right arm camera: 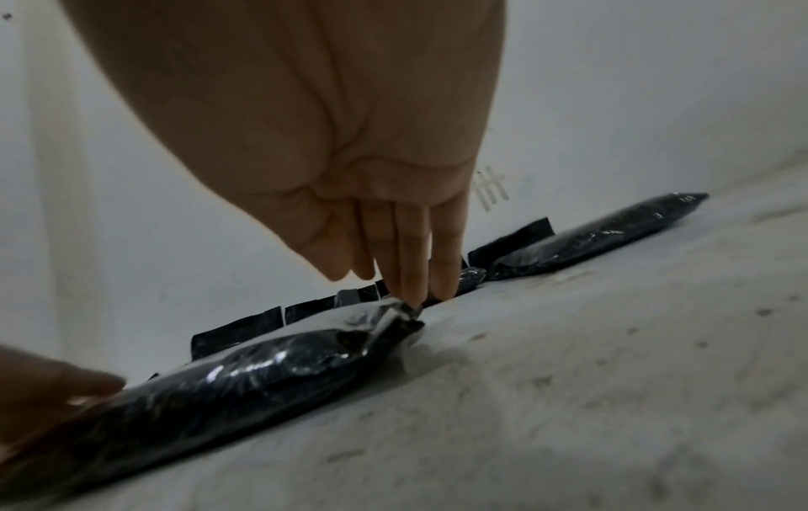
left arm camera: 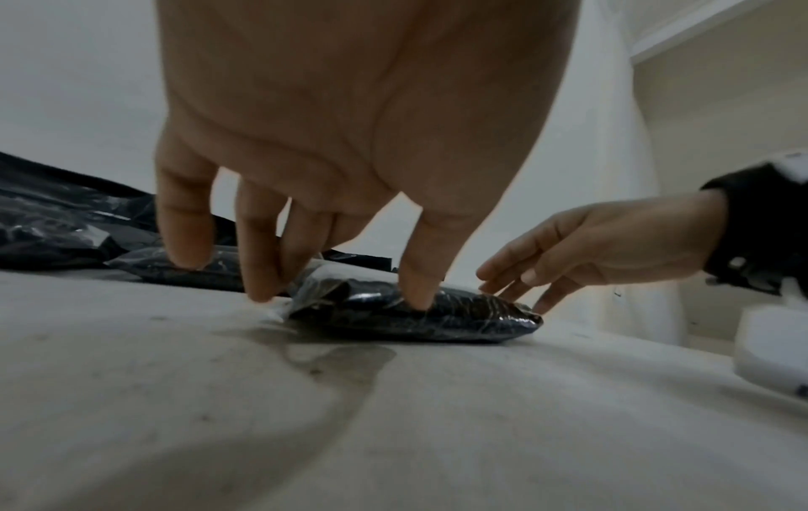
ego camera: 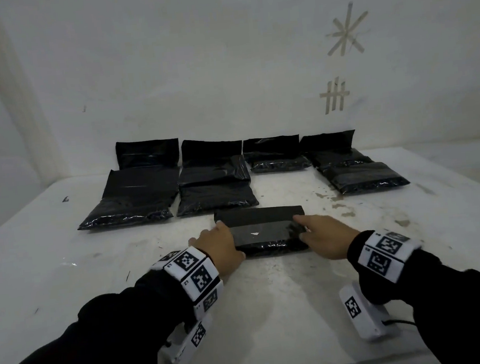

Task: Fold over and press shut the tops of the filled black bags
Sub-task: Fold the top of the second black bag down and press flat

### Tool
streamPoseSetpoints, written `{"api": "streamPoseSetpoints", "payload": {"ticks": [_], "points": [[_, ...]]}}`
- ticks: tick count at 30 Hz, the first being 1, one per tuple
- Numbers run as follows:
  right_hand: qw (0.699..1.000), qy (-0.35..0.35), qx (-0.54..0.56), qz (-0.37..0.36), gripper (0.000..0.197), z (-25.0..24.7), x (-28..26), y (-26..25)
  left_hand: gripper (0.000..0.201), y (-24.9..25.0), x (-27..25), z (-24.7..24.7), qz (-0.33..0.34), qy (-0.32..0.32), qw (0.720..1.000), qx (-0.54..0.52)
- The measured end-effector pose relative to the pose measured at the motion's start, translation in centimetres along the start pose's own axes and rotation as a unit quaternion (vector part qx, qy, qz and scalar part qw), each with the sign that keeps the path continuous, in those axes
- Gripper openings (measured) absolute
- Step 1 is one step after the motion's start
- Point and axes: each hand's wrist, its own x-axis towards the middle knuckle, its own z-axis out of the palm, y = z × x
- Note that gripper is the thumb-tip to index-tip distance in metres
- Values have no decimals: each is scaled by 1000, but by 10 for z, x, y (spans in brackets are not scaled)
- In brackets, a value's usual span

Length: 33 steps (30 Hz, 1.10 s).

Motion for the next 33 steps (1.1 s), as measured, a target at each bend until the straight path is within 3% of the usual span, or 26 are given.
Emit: {"api": "streamPoseSetpoints", "payload": {"ticks": [3,5,8,15,20,25,33], "points": [[993,-97,-61,-14,60,8,0,-6,90,9,-5,2,40,-51,998,-19],[989,-133,-70,-7,76,13,3,-5,93,12,-7,7,33,-93,995,-26],[984,-163,-73,19,88,18,3,-4,96,13,-10,13,20,-101,995,-15],[973,-147,-177,33,99,30,4,-5,103,13,-11,20,13,-97,995,19],[985,-141,-88,38,91,20,0,-4,103,11,-10,20,12,-89,996,10],[976,-157,-146,42,90,21,-1,-5,102,13,-10,21,-1,-76,994,82],[990,-109,-94,11,87,18,-9,-16,98,14,-10,20,2,-55,994,95]]}}
